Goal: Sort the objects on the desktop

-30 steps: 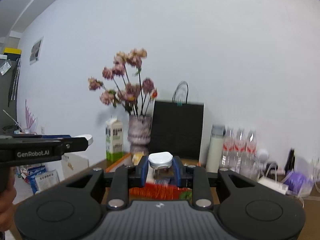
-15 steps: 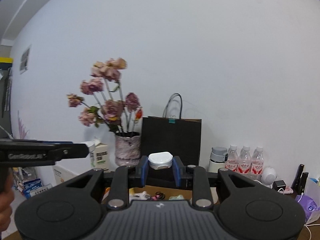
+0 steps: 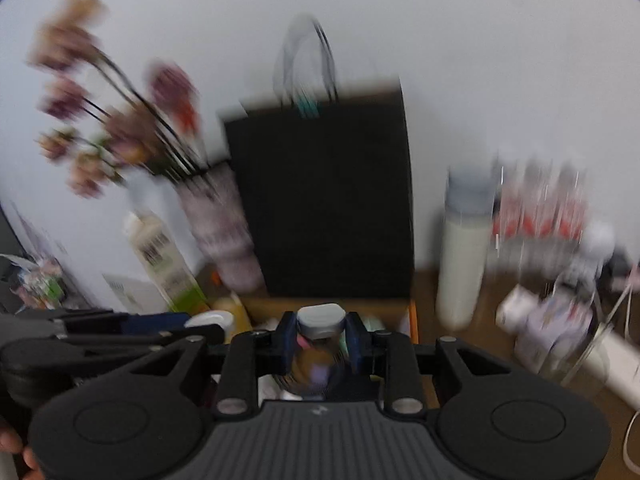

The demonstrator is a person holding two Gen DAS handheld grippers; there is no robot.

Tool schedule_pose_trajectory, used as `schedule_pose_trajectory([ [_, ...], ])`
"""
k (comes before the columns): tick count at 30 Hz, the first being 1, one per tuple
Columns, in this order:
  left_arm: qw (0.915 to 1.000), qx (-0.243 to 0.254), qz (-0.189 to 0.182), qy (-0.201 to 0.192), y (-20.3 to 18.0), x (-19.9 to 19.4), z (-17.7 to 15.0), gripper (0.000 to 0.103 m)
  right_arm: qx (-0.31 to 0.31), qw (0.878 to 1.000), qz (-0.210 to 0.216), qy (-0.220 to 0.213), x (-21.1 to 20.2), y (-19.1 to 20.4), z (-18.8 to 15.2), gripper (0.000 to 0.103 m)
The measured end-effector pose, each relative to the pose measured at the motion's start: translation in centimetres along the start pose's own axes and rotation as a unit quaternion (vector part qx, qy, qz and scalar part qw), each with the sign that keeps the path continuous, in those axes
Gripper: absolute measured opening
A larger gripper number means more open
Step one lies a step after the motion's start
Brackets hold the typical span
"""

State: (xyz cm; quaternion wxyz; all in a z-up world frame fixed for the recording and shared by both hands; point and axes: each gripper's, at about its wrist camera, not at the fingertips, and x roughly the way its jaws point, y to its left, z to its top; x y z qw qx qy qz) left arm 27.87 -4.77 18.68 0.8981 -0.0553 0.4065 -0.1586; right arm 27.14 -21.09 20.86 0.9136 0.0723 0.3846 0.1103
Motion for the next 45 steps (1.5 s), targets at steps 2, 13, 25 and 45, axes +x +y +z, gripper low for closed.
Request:
schedule_pose_trajectory([
  [2, 0.9994, -0.007, 0.009, 0.033, 0.6, 3.6, -0.2, 0.039, 0.007, 0.999, -0.016, 0.046, 3.8, -0.8, -0.4, 0.025],
  [13, 0.9939, -0.030, 0.056, 0.090, 2.4, 13.6, -0.2, 0.051, 0.013, 0.989, -0.066, 0.130, 14.4, -3.8, -3.7, 0.029],
  [25, 0.9938, -0.026, 0.084, 0.067, 2.8, 10.8, 0.8, 0.099, -0.001, 0.993, -0.067, 0.095, 11.9, -2.6, -2.3, 0.057],
  [45, 0.9833, -0.027, 0.180, 0.000, 2.2, -4.5, -5.5, 0.103, -0.044, 0.997, -0.054, -0.017, -2.4, 3.4, -6.0, 0.085],
])
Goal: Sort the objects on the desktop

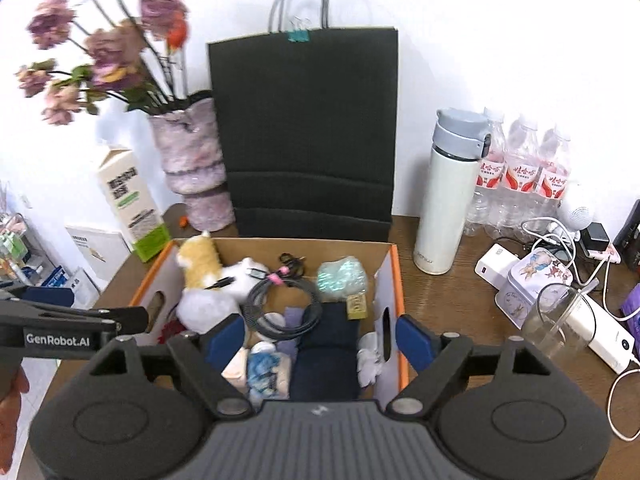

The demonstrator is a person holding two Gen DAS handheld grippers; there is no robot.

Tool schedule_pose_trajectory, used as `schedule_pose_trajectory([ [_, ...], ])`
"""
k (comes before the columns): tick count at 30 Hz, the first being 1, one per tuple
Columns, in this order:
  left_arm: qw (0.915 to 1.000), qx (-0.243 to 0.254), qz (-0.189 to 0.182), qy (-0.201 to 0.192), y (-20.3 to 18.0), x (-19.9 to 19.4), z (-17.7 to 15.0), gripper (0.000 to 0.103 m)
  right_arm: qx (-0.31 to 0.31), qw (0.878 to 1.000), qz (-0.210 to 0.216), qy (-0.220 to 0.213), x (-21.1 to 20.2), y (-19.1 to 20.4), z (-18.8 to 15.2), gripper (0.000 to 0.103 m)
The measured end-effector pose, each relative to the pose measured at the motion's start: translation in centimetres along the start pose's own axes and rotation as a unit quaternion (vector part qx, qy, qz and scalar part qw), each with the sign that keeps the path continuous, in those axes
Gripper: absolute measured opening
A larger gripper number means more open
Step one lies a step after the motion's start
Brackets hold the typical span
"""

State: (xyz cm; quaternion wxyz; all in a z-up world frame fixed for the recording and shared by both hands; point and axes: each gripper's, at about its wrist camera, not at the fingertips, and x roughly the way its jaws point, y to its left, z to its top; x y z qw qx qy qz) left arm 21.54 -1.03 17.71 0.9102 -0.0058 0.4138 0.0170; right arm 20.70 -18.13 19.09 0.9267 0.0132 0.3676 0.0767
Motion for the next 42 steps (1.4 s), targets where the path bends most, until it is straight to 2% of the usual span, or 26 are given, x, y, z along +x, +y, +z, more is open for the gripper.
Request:
schedule_pose_trajectory([
  [5, 0.9962, 0.020, 0.030, -0.079, -0.1, -3.0, -4.1, 0.103, -0.038, 0.998, -0.014, -0.054, -2.3, 1.8, -3.2, 0.089],
  [11, 0.9941, 0.025, 0.028, -0.102, -0.3, -4.3, -8.2, 0.103, -0.047, 0.998, -0.004, -0.049, -2.6, 2.6, -7.6, 0.089],
  [13, 0.9944, 0.025, 0.017, -0.102, -0.2, -4.5, -10.0, 0.103, -0.040, 0.998, 0.002, -0.042, -2.3, 2.6, -9.3, 0.089],
  [17, 0.9971, 0.016, -0.010, -0.074, 0.3, -4.0, -13.4, 0.103, -0.010, 0.999, 0.023, -0.022, -1.3, 2.2, -12.6, 0.089],
  [20, 0.9975, 0.011, -0.010, -0.069, 0.7, -3.7, -16.0, 0.103, 0.011, 1.000, 0.026, -0.012, -0.8, 1.8, -15.1, 0.089],
  [24, 0.9974, 0.029, -0.003, -0.066, 0.7, -3.3, -19.7, 0.103, 0.026, 0.999, 0.026, -0.005, -0.7, 1.4, -18.6, 0.089],
  [28, 0.9964, 0.040, -0.011, -0.074, 0.8, -3.2, -23.2, 0.103, 0.030, 0.999, 0.016, -0.023, -1.6, 1.3, -22.8, 0.089],
  [31, 0.9955, 0.039, 0.000, -0.086, 1.0, -2.8, -25.3, 0.103, 0.016, 0.999, 0.012, -0.040, -2.5, 1.8, -25.2, 0.089],
  [36, 0.9959, 0.024, 0.013, -0.086, 1.7, -2.3, -27.7, 0.103, -0.016, 0.998, -0.010, -0.052, -3.0, 3.2, -27.8, 0.089],
  [40, 0.9963, 0.017, 0.010, -0.084, 2.3, -1.6, -28.7, 0.103, -0.041, 0.997, -0.028, -0.053, -2.9, 4.4, -28.1, 0.090],
  [42, 0.9969, 0.006, 0.003, -0.079, 2.6, -1.5, -28.6, 0.103, -0.045, 0.997, -0.032, -0.051, -2.8, 4.7, -28.1, 0.094],
])
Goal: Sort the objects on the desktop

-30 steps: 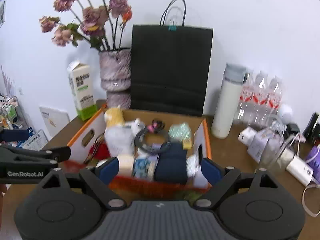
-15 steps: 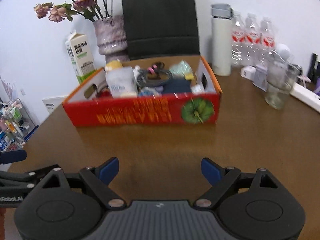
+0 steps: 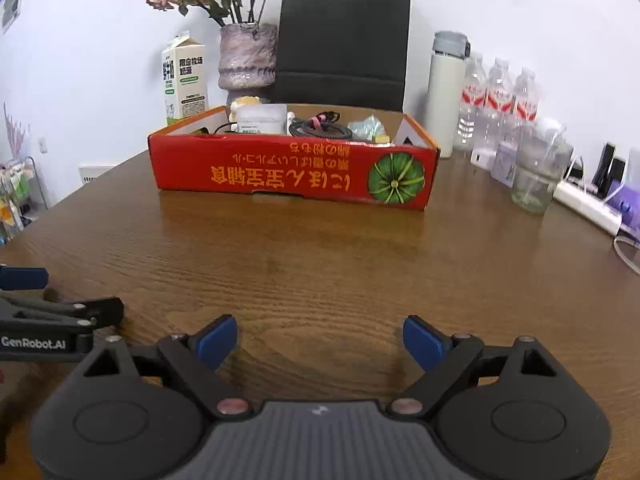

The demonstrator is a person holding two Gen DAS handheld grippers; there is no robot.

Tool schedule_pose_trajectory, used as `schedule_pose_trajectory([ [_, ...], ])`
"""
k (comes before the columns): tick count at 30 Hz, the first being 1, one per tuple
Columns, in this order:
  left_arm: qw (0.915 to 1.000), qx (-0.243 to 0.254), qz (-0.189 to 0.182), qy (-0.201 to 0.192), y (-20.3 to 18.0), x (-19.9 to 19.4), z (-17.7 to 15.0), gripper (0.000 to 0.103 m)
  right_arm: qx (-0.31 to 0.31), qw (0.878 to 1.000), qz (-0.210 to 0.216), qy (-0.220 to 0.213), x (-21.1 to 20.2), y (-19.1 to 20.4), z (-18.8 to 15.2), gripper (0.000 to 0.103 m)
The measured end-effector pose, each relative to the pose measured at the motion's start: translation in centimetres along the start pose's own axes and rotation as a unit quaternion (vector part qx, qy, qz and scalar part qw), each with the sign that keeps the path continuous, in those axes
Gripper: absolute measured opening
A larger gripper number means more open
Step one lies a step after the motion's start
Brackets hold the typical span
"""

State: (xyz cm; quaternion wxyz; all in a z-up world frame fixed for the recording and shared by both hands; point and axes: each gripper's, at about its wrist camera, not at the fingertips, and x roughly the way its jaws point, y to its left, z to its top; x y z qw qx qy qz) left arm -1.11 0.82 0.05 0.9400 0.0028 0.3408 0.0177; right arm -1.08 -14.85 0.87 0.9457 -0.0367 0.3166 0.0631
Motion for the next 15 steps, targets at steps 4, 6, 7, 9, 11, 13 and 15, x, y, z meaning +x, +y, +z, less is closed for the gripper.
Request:
schedule_pose_trajectory([
  [4, 1.0000, -0.003, -0.001, 0.001, 0.23, 0.24, 0.13, 0.103, 0.005, 1.000, -0.010, 0.009, 0.54, -0.06, -0.06, 0.096],
  [6, 1.0000, -0.003, -0.003, 0.001, 0.24, 0.35, 0.24, 0.103, 0.006, 1.000, -0.005, 0.013, 0.75, -0.04, -0.09, 0.096],
  [7, 1.0000, -0.003, -0.002, 0.001, 0.23, 0.37, 0.27, 0.103, 0.004, 1.000, -0.003, 0.015, 0.82, -0.02, -0.10, 0.096],
  [9, 1.0000, -0.003, -0.002, 0.002, 0.10, 0.46, 0.39, 0.103, 0.004, 1.000, 0.000, 0.016, 0.89, -0.01, -0.14, 0.096],
  [11, 1.0000, -0.003, -0.002, 0.002, 0.10, 0.49, 0.42, 0.103, 0.006, 1.000, 0.001, 0.017, 0.93, -0.07, -0.17, 0.097],
  [13, 1.0000, -0.002, -0.002, 0.002, 0.12, 0.50, 0.41, 0.103, 0.011, 1.000, 0.002, 0.018, 1.00, -0.22, -0.14, 0.098],
  [15, 1.0000, -0.003, -0.002, 0.002, 0.09, 0.49, 0.40, 0.103, 0.017, 1.000, 0.004, 0.019, 1.03, -0.31, -0.18, 0.098],
])
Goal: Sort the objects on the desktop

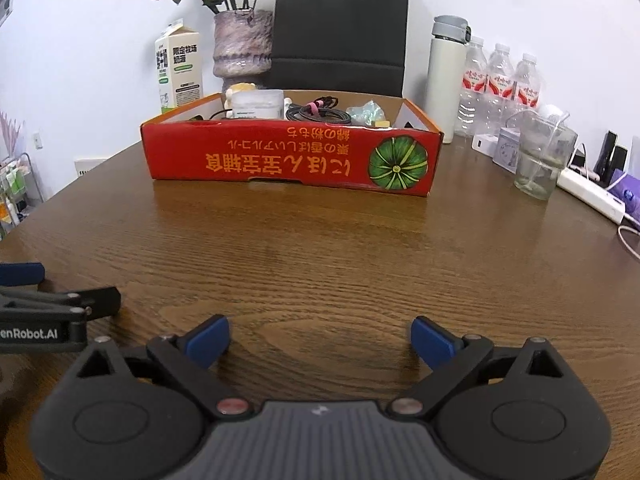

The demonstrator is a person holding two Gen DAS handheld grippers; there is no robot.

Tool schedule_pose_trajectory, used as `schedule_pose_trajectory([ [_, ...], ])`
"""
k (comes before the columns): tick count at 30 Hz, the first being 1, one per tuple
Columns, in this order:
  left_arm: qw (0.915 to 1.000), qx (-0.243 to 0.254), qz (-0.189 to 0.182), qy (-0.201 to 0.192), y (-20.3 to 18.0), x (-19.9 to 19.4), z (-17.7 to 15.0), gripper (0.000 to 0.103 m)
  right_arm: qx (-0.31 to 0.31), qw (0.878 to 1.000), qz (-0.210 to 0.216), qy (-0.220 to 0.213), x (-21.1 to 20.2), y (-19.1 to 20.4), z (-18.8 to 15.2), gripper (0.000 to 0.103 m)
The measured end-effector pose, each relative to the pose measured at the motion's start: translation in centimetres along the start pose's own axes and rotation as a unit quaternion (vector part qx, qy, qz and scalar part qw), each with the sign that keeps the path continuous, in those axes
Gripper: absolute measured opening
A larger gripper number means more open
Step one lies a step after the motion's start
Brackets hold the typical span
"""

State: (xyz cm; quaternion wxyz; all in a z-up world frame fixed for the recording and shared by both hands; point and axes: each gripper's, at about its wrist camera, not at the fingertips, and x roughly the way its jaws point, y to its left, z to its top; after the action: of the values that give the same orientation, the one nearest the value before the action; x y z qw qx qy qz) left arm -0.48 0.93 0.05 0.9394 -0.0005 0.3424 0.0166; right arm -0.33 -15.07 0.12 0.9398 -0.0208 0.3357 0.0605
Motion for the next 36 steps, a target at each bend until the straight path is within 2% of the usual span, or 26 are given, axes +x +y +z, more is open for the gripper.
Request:
schedule_pose_trajectory([
  [9, 1.0000, 0.005, -0.007, 0.000, -0.30, 0.01, 0.04, 0.103, -0.003, 1.000, 0.003, -0.001, -0.09, -0.14, 0.04, 0.100],
  [11, 0.9999, 0.008, -0.009, 0.000, -0.31, 0.06, 0.10, 0.103, -0.005, 1.000, 0.008, 0.003, -0.09, -0.07, -0.03, 0.103],
  [36, 0.9999, 0.007, -0.013, 0.000, -0.88, 0.61, 0.50, 0.103, 0.001, 1.000, 0.012, 0.007, 0.30, -0.09, 0.02, 0.103],
])
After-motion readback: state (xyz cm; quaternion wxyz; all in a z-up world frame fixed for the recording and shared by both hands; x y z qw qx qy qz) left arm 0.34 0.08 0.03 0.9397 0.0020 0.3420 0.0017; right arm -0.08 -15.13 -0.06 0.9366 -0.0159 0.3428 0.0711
